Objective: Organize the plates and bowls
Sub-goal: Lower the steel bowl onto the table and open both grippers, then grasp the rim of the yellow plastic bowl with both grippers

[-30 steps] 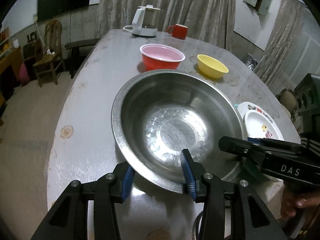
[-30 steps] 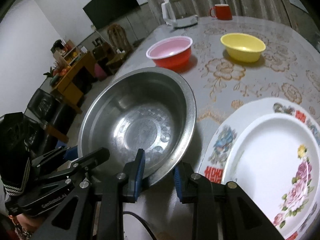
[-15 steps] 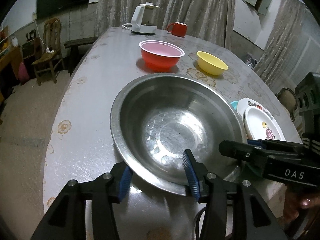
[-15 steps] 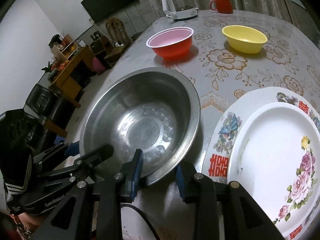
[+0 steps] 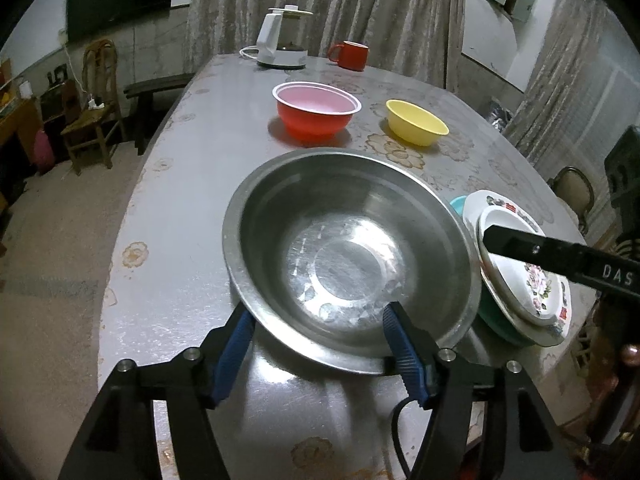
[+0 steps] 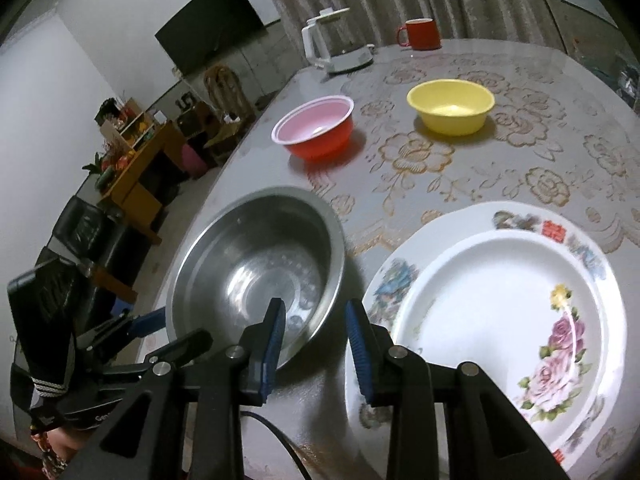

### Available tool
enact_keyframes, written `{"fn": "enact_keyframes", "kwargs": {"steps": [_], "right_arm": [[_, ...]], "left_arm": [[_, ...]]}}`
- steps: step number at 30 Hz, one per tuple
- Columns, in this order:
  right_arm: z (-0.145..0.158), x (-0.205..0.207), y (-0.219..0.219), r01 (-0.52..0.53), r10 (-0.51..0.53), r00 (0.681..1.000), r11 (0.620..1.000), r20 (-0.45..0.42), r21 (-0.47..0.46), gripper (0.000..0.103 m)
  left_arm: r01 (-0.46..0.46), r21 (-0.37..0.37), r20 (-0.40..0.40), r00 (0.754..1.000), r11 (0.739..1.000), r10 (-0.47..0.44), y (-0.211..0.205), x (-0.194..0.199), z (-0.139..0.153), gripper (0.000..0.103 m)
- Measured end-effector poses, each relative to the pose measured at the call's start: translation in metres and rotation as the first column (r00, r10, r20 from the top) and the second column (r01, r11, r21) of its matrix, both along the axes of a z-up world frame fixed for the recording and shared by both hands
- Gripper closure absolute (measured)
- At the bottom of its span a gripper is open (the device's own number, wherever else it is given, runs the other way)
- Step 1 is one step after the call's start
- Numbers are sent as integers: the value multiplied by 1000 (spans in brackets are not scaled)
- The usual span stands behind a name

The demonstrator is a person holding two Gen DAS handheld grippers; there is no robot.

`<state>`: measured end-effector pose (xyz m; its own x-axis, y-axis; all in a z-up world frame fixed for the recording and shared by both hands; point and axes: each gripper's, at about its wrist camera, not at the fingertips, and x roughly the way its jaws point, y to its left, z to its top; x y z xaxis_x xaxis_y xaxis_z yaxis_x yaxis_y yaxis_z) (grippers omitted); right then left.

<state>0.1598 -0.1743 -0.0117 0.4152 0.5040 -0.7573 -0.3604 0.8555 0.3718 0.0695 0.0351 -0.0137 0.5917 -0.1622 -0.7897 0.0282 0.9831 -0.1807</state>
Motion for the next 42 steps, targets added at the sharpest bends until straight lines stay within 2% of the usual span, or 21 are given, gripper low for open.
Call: {"fn": "enact_keyframes", "kwargs": {"steps": [3, 11, 20, 25, 28, 31, 42], "right_arm": [[3, 2, -4, 5, -5, 1000, 1000, 9, 4, 71], [11, 14, -19, 28, -28, 999, 1000, 28, 2, 71], [10, 46, -56, 118, -117, 992, 992, 46, -36, 71], [9, 57, -78, 154, -153, 987, 988, 49, -2, 71], [10, 65, -90, 181, -181, 981, 983, 63, 9, 66], [11, 75, -100, 200, -201, 977, 980, 69, 19, 66], [14, 136, -113, 205, -198, 976, 976, 95, -67, 66]], "left_arm": [[-9, 13, 5, 1000, 1000, 9, 3, -1, 6, 34], [-24, 51, 73, 997, 998, 20, 5, 3, 36, 21], [7, 3, 58, 998, 1000, -7, -19, 32, 45, 11], [26, -21, 20, 999, 999, -26, -36, 48, 40, 11], [34, -30, 10, 999, 999, -34, -45, 57, 39, 11], [36, -41, 5, 999, 999, -36, -53, 65, 41, 8], [41, -15, -2, 999, 999, -41, -81, 105, 48, 7]]}}
